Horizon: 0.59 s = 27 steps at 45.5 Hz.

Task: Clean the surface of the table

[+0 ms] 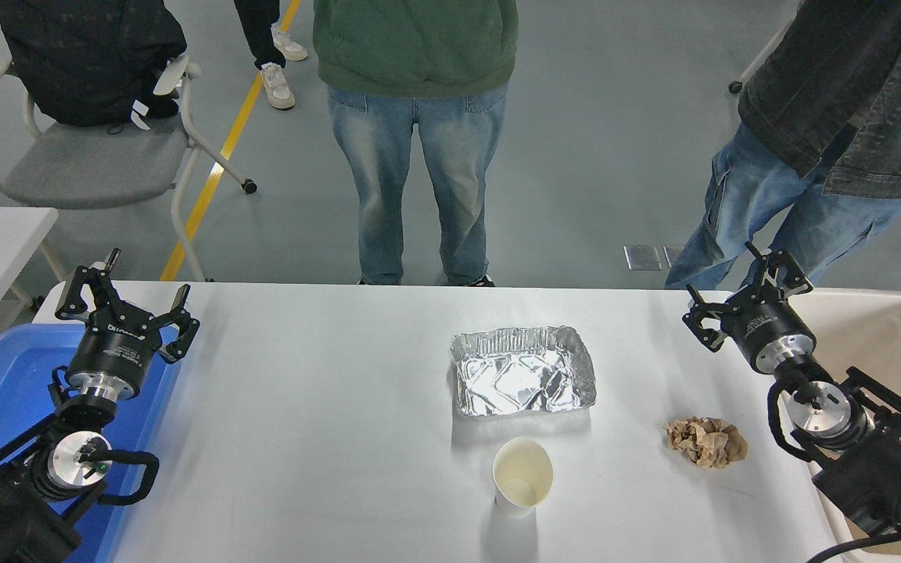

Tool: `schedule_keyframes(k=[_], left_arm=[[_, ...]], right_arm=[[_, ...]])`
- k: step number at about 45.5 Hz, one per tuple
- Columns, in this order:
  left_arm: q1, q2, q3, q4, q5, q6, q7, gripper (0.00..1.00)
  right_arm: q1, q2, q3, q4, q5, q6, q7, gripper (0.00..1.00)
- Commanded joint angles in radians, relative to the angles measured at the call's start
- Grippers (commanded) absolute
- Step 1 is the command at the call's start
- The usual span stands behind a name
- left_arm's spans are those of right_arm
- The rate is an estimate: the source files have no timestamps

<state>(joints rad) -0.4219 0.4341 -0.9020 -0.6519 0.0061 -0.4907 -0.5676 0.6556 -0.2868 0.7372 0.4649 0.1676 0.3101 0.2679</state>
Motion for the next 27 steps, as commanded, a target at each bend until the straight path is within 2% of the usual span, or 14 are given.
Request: schedule_keyframes(k=[1, 27], left_arm=[[0.000, 0.000, 0.002, 0.000, 0.005, 0.001, 0.002, 0.99], [0.000, 0.000, 0.008, 0.000, 0.006, 0.000, 0.000, 0.99]], right_arm=[[0.003, 0.003, -0.002, 0.001, 0.000, -0.003, 0.001, 1.00], [0.009, -0.014, 0.002, 0.001, 0.000, 0.001, -0.002, 1.00]])
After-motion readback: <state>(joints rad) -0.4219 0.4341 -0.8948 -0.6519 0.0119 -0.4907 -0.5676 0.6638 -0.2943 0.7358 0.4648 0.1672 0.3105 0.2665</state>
